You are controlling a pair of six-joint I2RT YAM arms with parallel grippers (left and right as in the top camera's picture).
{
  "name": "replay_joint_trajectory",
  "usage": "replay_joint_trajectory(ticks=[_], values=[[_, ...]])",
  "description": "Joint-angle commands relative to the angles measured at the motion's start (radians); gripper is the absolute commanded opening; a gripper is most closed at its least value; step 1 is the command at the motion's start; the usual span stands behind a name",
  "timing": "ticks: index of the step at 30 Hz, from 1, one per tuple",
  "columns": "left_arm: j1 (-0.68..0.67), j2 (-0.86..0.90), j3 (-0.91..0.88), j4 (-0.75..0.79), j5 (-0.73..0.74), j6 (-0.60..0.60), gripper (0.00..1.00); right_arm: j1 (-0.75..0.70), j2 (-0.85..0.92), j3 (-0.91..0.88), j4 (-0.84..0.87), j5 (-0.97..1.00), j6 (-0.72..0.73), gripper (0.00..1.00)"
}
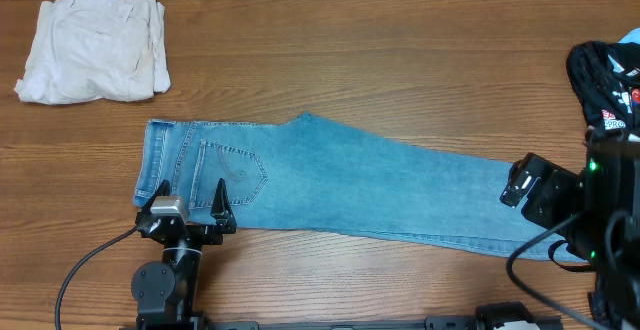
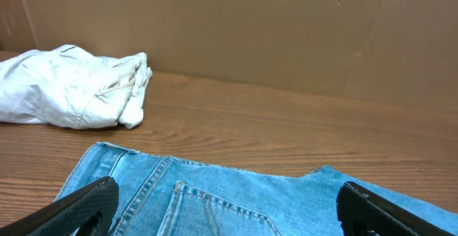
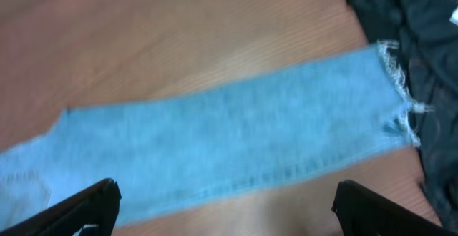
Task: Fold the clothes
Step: 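Lower the right gripper and pinch the frayed jeans hem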
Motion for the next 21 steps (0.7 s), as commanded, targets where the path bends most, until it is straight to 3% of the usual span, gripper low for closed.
replay_joint_trajectory(ticks=[1,5,10,14,18,21], values=[[0.004,-0.006,-0.004,0.000,0.001,0.019,1.00,-0.013,0.049,0.061,-0.044,-0.087,0.015,1.00],[0.004,-0.006,-0.004,0.000,0.001,0.019,1.00,-0.110,0.095,0.062,-0.081,-0.205,0.014,1.00],[0.004,-0.006,-0.004,0.000,0.001,0.019,1.00,-0.320,0.151,0.082,-0.075,-0.399,-0.126,1.00],[0.004,-0.006,-0.004,0.000,0.001,0.019,1.00,-0.459,0.194,0.106,-0.026,-0.501,-0.145,1.00],[0.004,-0.006,-0.004,0.000,0.001,0.019,1.00,-0.553,0.226,0.107,0.063,-0.414,-0.219,1.00],[0.004,-0.006,-0.004,0.000,0.001,0.019,1.00,-0.637,0.280,0.107,0.098,-0.191,-0.219,1.00]])
